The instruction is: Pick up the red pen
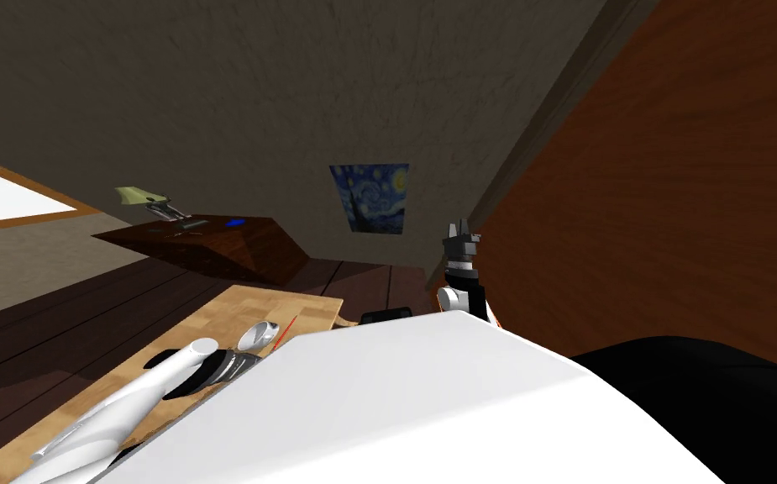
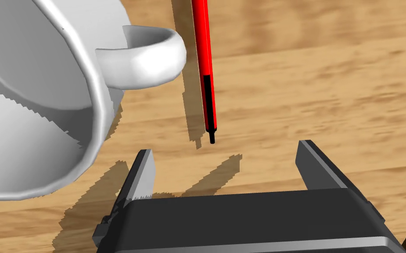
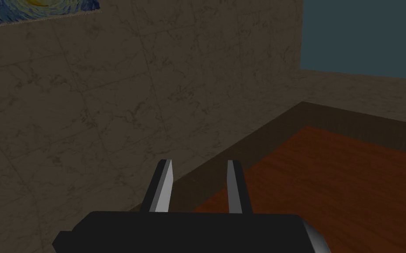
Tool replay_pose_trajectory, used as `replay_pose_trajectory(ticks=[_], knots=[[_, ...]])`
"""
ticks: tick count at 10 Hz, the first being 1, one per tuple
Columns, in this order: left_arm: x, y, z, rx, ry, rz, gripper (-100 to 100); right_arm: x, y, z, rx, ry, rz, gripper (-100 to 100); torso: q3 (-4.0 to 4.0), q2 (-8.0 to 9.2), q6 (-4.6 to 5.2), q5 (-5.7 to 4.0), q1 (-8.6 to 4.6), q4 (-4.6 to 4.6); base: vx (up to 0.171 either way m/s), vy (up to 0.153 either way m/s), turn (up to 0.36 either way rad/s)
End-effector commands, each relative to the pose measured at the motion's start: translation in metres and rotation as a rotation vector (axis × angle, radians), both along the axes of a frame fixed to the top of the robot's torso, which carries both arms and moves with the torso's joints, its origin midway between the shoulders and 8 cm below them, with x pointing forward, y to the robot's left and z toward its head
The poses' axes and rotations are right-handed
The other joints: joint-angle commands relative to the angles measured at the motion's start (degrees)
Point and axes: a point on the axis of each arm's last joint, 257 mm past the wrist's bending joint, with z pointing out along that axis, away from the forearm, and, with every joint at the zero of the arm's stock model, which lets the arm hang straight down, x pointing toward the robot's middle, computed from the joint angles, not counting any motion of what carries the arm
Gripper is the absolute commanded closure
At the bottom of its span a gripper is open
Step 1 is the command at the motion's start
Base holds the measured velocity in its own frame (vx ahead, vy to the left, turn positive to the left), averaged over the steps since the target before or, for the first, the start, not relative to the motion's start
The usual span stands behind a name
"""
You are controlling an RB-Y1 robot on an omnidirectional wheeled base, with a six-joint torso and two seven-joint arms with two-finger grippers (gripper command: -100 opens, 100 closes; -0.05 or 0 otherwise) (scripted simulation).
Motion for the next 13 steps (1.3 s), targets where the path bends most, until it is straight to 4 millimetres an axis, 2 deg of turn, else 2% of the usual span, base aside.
replay_pose_trajectory(ticks=[1, 2, 3, 4, 7, 13], knots=[[-0.009, 0.000, 0.001, -0.017, 0.017, 0.047, -100, 0.000, 0.000, 0.000, 0.000, 0.000, 0.000, 0, 0.00, 0.00, 0.00, 0.00, 0.00, 0.00, -0.011, 0.041, -0.140], [-0.006, 0.000, 0.000, -0.010, 0.010, 0.029, -100, 0.000, 0.000, 0.000, 0.000, 0.000, 0.000, 0, -0.02, -0.04, -0.02, -0.01, -0.05, -0.01, -0.004, 0.019, -0.022], [-0.007, 0.000, 0.000, -0.012, 0.012, 0.033, 0, 0.000, 0.000, 0.000, 0.000, 0.000, 0.000, 0, -0.04, -0.08, -0.04, -0.03, -0.14, -0.02, 0.000, 0.000, 0.000], [-0.011, -0.001, -0.004, -0.011, 0.010, 0.062, -100, 0.000, 0.000, 0.000, 0.000, 0.000, 0.000, 0, -0.05, -0.09, -0.04, -0.04, -0.20, -0.02, -0.049, 0.015, -0.217], [-0.026, -0.004, -0.018, -0.010, 0.006, 0.150, -100, 0.000, 0.000, 0.000, 0.000, 0.000, 0.000, 0, 0.09, 0.13, 0.06, 0.03, -0.23, 0.05, -0.072, -0.023, -0.283], [-0.026, -0.004, -0.018, -0.010, 0.006, 0.150, -100, 0.000, 0.000, 0.000, 0.000, 0.000, 0.000, 0, -0.10, -0.19, 0.02, 0.04, -0.10, -0.03, -0.001, -0.004, -0.010]])
